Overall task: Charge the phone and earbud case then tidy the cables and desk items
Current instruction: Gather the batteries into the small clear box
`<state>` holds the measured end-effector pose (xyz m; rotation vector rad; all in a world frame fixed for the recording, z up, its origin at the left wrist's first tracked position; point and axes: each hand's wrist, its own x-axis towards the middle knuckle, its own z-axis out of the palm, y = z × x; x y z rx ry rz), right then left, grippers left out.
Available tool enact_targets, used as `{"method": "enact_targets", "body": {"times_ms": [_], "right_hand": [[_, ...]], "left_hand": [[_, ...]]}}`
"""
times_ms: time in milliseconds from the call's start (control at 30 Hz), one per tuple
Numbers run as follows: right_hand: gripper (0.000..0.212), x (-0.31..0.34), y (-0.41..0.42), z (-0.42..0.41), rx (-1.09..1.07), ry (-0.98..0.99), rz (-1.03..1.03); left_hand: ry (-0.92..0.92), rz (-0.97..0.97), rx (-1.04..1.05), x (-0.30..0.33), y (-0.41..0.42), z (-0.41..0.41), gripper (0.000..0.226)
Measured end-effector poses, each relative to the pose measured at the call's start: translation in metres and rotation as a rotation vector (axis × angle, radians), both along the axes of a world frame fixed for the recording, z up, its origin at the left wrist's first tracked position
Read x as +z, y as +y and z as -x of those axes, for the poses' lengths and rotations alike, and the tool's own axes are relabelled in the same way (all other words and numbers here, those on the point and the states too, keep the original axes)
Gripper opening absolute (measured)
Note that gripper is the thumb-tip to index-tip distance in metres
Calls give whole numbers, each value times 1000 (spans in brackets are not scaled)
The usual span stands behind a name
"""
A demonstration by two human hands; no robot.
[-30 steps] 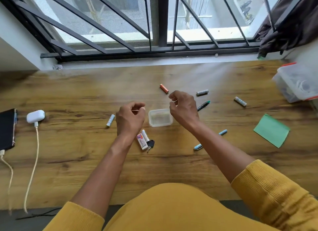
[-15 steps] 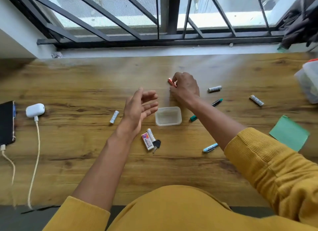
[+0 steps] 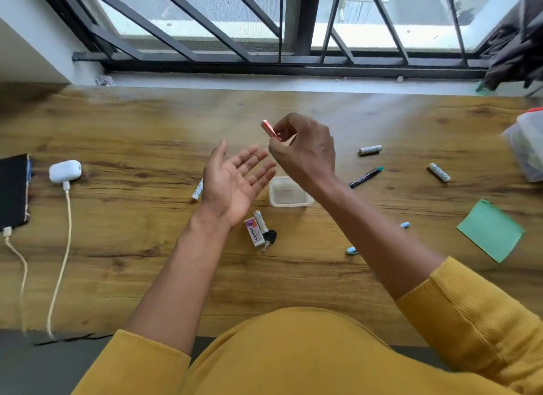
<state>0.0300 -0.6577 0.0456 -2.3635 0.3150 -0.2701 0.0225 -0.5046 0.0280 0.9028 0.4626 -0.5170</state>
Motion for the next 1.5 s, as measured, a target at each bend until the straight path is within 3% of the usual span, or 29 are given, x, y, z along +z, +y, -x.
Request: {"method": "enact_targets", "body": {"times_ms": [133, 267, 433, 633, 833, 1100, 1333, 1500], "right_hand": [[15, 6, 32, 31, 122, 6, 40], [17, 4, 48, 46, 219, 16, 81], [10, 10, 56, 40, 224, -85, 129], [25, -11, 84, 20, 341, 83, 112], [37, -48, 117, 10, 442, 285, 123], [36, -73, 150, 8, 374, 213, 205], [12, -74, 168, 10, 338, 148, 231], [19, -72, 162, 16, 343, 161, 232]], "left_hand": [[-1, 134, 35, 2, 12, 14, 74], [70, 254, 197, -2, 28, 28, 67], [123, 295, 361, -14, 56, 41, 64], [101, 269, 452, -24, 100, 51, 63], [107, 204, 447, -27, 136, 58, 64], [118, 134, 366, -30, 169, 59, 56], [123, 102, 288, -35, 179, 57, 53], [139, 113, 269, -41, 174, 54, 54]]}}
